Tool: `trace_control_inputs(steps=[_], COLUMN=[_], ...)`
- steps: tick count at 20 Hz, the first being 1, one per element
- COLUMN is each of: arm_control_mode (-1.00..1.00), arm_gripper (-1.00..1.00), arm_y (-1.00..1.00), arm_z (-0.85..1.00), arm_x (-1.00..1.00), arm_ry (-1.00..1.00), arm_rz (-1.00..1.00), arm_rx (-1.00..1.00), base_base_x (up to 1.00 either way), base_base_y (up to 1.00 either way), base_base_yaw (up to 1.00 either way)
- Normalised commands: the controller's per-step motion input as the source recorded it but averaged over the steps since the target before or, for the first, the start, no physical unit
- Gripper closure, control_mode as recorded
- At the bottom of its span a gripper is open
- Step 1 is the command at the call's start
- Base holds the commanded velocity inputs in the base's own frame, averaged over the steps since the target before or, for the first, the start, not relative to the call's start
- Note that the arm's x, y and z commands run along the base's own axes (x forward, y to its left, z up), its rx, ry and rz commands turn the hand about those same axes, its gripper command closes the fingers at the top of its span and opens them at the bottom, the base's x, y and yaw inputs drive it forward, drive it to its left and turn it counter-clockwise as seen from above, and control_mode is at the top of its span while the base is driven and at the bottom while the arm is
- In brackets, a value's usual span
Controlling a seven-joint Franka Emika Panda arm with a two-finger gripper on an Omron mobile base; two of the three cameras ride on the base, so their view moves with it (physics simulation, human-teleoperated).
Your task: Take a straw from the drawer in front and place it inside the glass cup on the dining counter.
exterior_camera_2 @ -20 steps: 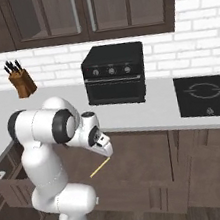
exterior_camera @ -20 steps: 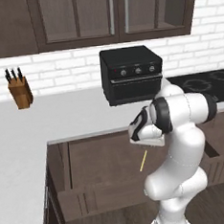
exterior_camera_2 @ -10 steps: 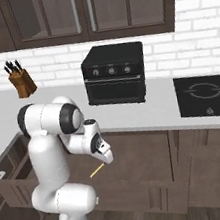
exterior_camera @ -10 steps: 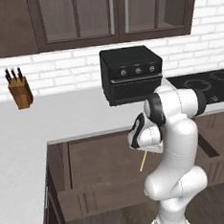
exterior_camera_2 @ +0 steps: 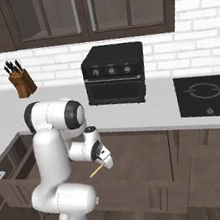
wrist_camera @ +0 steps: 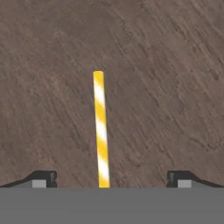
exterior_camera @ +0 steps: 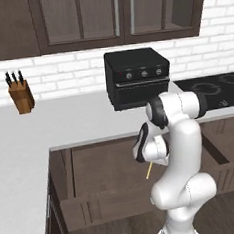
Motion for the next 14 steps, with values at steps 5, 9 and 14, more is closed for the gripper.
trace_control_inputs(steps=[5,9,14], arm_control_mode=[-1.00,-1.00,-1.00], arm_gripper=[-1.00,-1.00,-1.00], arm_y=[0.07,0.03,0.00], arm_z=[-0.18,-0.19,-0.27], arm_x=[0.00,0.00,0.07], arm_ry=[-0.09,-0.06,-0.02], arm_rz=[-0.04,-0.05,-0.05], arm_rx=[0.00,0.00,0.00], base_base_x=[0.00,0.00,0.00], base_base_y=[0.00,0.00,0.00], base_base_yaw=[0.00,0.00,0.00])
